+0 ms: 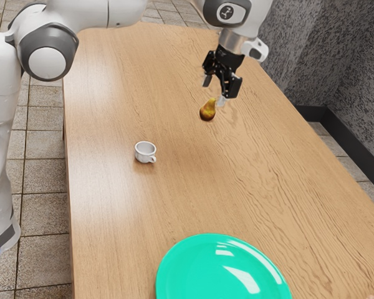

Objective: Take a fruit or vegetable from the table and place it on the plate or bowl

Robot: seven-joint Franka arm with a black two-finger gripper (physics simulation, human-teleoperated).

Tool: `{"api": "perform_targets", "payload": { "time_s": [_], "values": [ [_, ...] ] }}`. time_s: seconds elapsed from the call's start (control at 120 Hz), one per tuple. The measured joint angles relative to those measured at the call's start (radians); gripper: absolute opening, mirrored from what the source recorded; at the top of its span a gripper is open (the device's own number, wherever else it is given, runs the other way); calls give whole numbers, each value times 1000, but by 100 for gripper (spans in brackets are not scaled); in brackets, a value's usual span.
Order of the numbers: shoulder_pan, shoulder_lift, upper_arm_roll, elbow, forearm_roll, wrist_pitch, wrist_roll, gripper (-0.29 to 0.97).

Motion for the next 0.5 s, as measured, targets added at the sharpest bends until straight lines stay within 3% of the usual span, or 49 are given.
{"api": "perform_targets", "payload": {
  "time_s": [0.2, 0.5],
  "values": [
    [-123, -3, -8, 80, 75, 19, -38, 68],
    [-145, 38, -15, 35, 17, 27, -143, 68]
  ]
}}
